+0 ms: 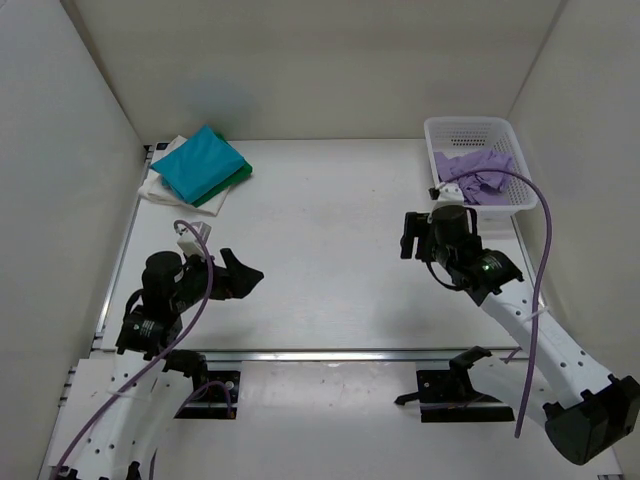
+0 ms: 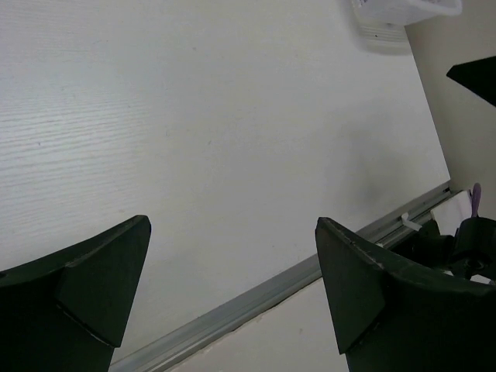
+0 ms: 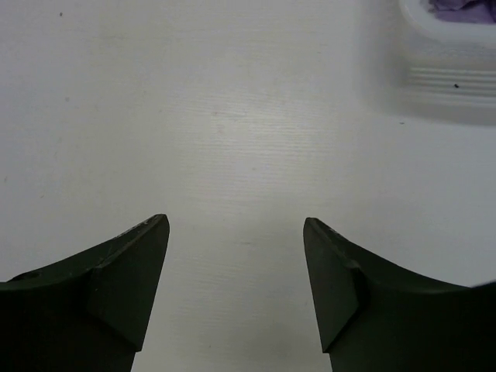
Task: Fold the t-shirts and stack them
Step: Grab crumpled tshirt from bin with the right arm
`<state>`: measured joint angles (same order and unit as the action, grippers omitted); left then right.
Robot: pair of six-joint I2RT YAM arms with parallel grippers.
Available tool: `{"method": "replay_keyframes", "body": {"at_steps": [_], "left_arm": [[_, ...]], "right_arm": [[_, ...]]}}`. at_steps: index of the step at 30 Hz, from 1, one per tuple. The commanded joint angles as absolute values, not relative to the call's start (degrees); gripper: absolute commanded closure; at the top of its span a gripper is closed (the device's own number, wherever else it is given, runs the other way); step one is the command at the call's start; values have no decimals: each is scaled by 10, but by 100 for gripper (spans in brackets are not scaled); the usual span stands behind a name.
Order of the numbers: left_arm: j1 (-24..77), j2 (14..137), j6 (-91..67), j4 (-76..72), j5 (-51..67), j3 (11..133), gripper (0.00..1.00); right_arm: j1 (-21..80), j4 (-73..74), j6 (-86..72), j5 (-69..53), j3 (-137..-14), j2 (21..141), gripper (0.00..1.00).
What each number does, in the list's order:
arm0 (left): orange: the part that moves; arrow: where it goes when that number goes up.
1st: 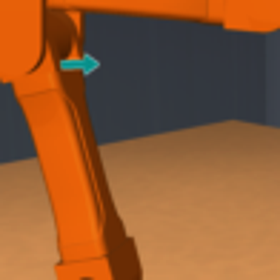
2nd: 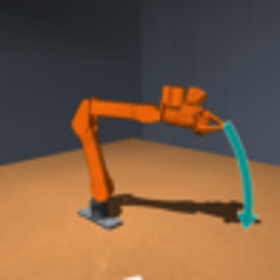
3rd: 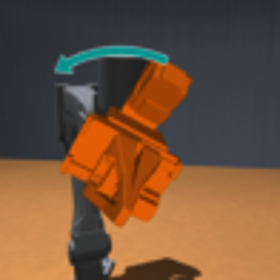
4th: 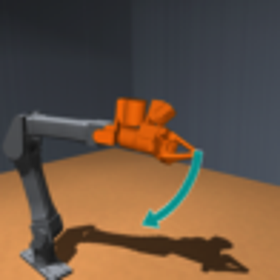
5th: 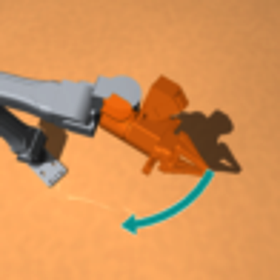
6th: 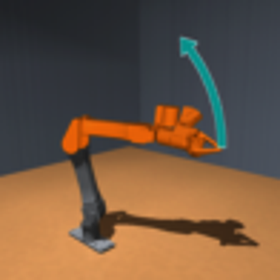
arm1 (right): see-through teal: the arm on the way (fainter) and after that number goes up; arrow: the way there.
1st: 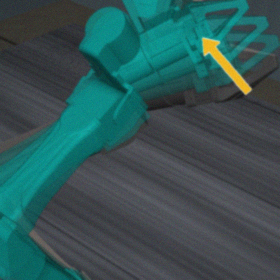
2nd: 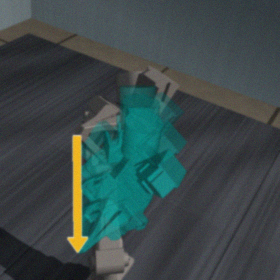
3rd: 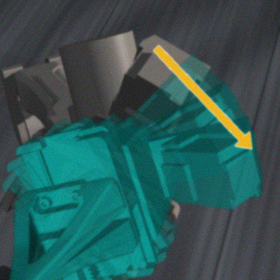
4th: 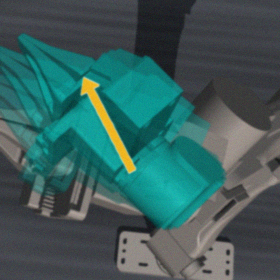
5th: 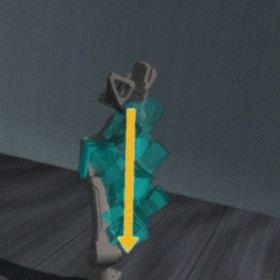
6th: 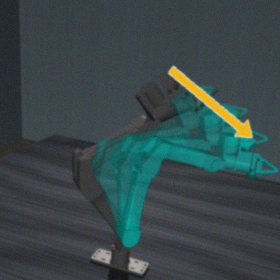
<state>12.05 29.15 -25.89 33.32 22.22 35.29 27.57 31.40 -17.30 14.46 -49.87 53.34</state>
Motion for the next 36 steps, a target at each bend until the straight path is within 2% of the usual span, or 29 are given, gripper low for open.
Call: {"method": "replay_keyframes", "body": {"at_steps": [1,2,3,4,5,6,8,9,10,11,12,13,15,16,19,21,23,26,28,30,36], "left_arm": [[108,271,-250,279,283,346,1],[107,268,-263,266,291,335,2],[112,271,-276,249,300,321,1],[118,278,-288,237,301,320,1],[121,278,-294,223,299,311,1],[129,273,-308,214,304,298,1],[134,263,-318,194,299,280,1],[132,253,-327,182,300,270,1],[127,250,-330,173,310,264,10],[121,246,-332,171,320,262,32],[120,247,-334,166,322,258,66],[119,250,-324,169,316,256,82],[129,255,-307,195,300,269,96],[132,255,-302,196,289,270,100],[136,247,-301,196,297,268,100],[136,243,-310,186,313,256,93],[143,242,-318,176,330,240,80],[150,233,-322,175,339,234,61],[154,227,-309,196,330,244,56],[158,232,-283,223,312,261,51],[162,243,-275,234,304,271,48]], "right_arm": [[230,297,-153,121,-571,559,34],[223,302,-153,124,-583,567,40],[211,302,-151,128,-604,580,53],[196,301,-149,128,-621,590,60],[183,299,-144,129,-633,602,76],[178,296,-140,142,-647,607,88],[160,288,-132,147,-676,626,99],[145,290,-131,145,-692,641,100],[130,282,-126,135,-703,655,100],[116,275,-125,138,-718,667,100],[109,261,-125,129,-721,672,100],[92,258,-119,117,-732,690,99],[72,250,-106,100,-750,716,95],[69,237,-100,106,-750,726,95],[48,185,-70,139,-746,753,94],[6,175,-86,133,-773,797,93],[-29,178,-107,84,-795,834,85],[-57,172,-110,74,-826,886,74],[-60,178,-96,84,-848,925,69],[-70,191,-80,87,-890,986,68],[-109,177,-77,41,-925,1082,64]]}}
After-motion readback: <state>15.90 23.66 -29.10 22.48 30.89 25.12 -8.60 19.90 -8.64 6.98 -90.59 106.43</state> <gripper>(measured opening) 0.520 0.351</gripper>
